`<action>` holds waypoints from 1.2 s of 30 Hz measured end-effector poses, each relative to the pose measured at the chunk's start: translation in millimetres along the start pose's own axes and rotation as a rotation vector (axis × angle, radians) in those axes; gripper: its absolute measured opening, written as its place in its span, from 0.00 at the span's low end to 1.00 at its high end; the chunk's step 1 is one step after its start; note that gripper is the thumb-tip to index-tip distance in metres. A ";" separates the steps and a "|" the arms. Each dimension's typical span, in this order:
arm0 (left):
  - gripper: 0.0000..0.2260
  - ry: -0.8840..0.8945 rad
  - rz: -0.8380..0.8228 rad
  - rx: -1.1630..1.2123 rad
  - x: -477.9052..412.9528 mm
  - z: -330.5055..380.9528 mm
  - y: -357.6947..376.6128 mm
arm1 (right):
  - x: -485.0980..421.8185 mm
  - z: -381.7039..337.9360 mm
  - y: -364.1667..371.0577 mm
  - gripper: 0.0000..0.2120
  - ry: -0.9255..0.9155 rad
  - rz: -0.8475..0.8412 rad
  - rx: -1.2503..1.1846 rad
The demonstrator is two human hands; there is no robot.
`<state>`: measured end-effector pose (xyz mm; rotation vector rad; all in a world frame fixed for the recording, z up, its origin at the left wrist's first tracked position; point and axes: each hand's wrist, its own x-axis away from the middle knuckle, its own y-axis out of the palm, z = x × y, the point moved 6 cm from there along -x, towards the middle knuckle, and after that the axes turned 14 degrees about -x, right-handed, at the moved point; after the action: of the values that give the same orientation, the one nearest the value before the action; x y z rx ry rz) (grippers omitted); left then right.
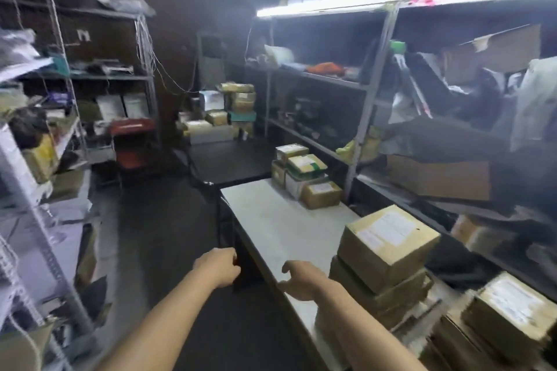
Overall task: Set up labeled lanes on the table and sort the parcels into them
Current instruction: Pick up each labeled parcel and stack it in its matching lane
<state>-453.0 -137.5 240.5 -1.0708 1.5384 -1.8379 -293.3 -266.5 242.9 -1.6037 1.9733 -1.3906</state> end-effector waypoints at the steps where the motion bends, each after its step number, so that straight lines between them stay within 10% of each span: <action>1: 0.17 -0.022 -0.004 0.003 -10.4 -17.3 3.7 | -15.6 -7.1 0.7 0.21 0.002 -0.004 0.012; 19: 0.16 -0.231 -0.049 -0.048 -343.9 -168.8 -26.6 | -403.1 -90.0 -50.5 0.20 -0.041 -0.084 -0.071; 36: 0.15 0.118 -0.064 0.003 -693.5 -166.7 -125.7 | -651.0 -77.8 -199.8 0.16 0.268 0.250 -0.142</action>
<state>-190.3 535.1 184.9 -1.0378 1.5834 -1.9774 17.5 343.2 204.6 -1.2182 2.3786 -1.4549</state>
